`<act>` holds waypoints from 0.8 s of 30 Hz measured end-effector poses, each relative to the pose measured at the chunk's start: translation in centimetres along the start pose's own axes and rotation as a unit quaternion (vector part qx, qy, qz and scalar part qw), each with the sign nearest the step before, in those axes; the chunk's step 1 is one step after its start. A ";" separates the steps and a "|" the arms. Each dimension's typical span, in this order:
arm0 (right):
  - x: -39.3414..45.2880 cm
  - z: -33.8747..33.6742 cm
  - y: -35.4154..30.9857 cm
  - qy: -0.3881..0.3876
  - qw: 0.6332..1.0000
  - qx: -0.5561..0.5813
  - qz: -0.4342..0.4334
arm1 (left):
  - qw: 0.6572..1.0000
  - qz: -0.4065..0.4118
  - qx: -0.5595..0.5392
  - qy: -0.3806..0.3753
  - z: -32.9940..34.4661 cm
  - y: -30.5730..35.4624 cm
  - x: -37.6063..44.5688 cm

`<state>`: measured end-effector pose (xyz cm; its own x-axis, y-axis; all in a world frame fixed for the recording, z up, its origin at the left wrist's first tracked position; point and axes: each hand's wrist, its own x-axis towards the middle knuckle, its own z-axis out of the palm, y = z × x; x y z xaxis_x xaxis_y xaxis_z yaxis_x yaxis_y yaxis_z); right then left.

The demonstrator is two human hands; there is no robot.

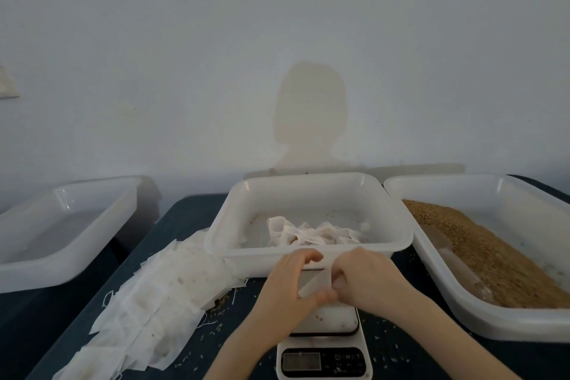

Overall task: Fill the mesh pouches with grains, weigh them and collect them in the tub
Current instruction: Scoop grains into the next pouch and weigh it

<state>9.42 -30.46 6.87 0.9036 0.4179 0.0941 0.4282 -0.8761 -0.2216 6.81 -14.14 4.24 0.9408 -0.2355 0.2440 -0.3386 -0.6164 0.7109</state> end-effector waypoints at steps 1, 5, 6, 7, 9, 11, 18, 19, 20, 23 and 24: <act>-0.2 -0.7 0.0 -0.003 1.000 0.008 -0.014 | 0.999 0.002 -0.004 -0.042 -0.3 -0.2 0.0; -0.7 -2.3 -0.1 0.012 0.997 0.015 -0.074 | 0.994 0.014 0.032 -0.108 -0.5 0.1 0.6; -0.7 -2.3 0.0 0.007 0.996 0.021 -0.085 | 0.994 0.016 0.023 -0.107 -0.4 0.2 0.9; -0.7 -2.3 0.3 0.001 0.995 0.030 -0.093 | 0.994 0.015 0.013 -0.106 -0.3 0.2 1.1; -0.8 -2.4 1.0 -0.005 0.994 0.047 -0.102 | 0.994 0.015 -0.008 -0.112 0.0 0.3 1.4; -0.8 -2.5 1.8 -0.010 0.990 0.091 -0.106 | 0.993 0.017 -0.033 -0.115 0.3 0.4 1.7; -0.6 -3.7 6.4 0.019 0.972 0.217 -0.085 | 0.997 0.017 -0.022 -0.072 1.1 0.9 3.3; -0.7 -4.1 7.2 0.044 0.971 0.225 -0.076 | 0.997 0.017 -0.019 -0.067 1.2 0.9 3.5; -0.8 -4.5 8.2 0.077 0.970 0.225 -0.057 | 0.998 0.014 -0.015 -0.063 1.4 0.9 3.6; -1.1 -5.3 12.3 0.148 0.978 0.120 0.087 | 0.998 -0.003 -0.013 -0.058 1.8 0.9 4.1; -1.3 -5.3 13.8 0.143 0.977 0.048 0.149 | 0.998 -0.008 -0.010 -0.058 2.0 0.7 4.2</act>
<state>14.24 -44.36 8.85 0.9597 0.0521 0.2763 0.1560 -0.9162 -0.3690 10.49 -17.05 4.48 0.9375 -0.3114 0.1553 -0.3218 -0.6061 0.7274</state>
